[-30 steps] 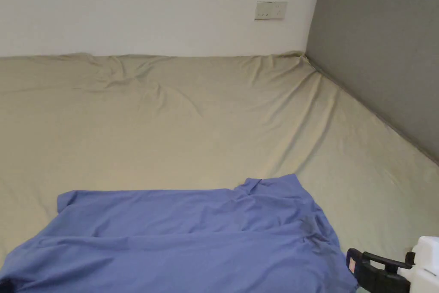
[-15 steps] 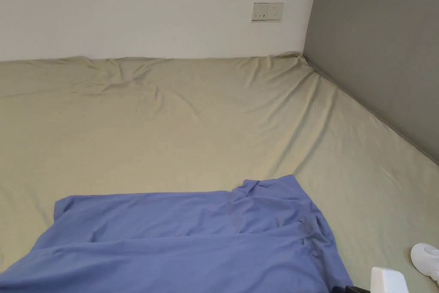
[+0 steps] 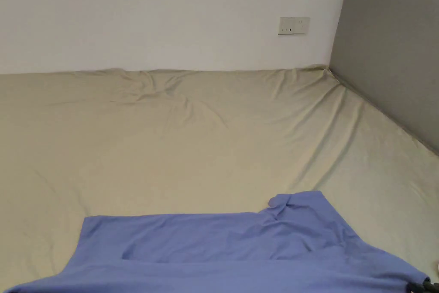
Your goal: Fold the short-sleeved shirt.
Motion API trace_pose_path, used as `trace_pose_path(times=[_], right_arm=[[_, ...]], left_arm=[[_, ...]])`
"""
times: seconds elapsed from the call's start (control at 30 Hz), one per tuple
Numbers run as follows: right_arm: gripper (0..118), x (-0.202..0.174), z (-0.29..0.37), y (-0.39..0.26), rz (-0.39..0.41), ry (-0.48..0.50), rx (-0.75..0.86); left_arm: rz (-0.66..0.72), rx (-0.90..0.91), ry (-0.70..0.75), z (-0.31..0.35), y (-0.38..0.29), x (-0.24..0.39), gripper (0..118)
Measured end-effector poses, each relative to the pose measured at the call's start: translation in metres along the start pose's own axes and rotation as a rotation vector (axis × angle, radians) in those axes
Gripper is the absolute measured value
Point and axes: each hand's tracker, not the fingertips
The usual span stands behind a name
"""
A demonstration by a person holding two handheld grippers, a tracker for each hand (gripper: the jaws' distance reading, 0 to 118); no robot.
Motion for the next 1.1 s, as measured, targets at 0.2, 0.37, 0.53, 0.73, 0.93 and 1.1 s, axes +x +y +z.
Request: trace_pose_path(times=[0.2, 0.37, 0.53, 0.73, 0.93, 1.1], right_arm=[[6, -0.001, 0.001, -0.040, 0.067, 0.000, -0.127], [6, 0.003, -0.036, -0.082, 0.110, -0.060, -0.224], [6, 0.006, -0.046, -0.088, 0.082, -0.051, -0.237], [117, 0.008, -0.015, -0.056, 0.099, -0.120, -0.173], [118, -0.017, 0.104, 0.011, -0.005, -0.082, 0.401], [111, -0.042, 0.157, 0.037, 0.004, 0.000, 0.711]], left_arm=[[0.003, -0.129, 0.032, 0.015, -0.057, -0.005, 1], [0.041, -0.260, 0.064, -0.017, -0.092, -0.017, 1], [0.071, -0.304, 0.063, -0.031, -0.101, -0.026, 1], [-0.006, -0.224, 0.120, -0.018, -0.082, -0.023, 115], [0.008, 0.270, 0.012, 0.099, -0.006, 0.011, 117], [-0.069, 0.521, -0.030, 0.154, 0.037, 0.039, 103]])
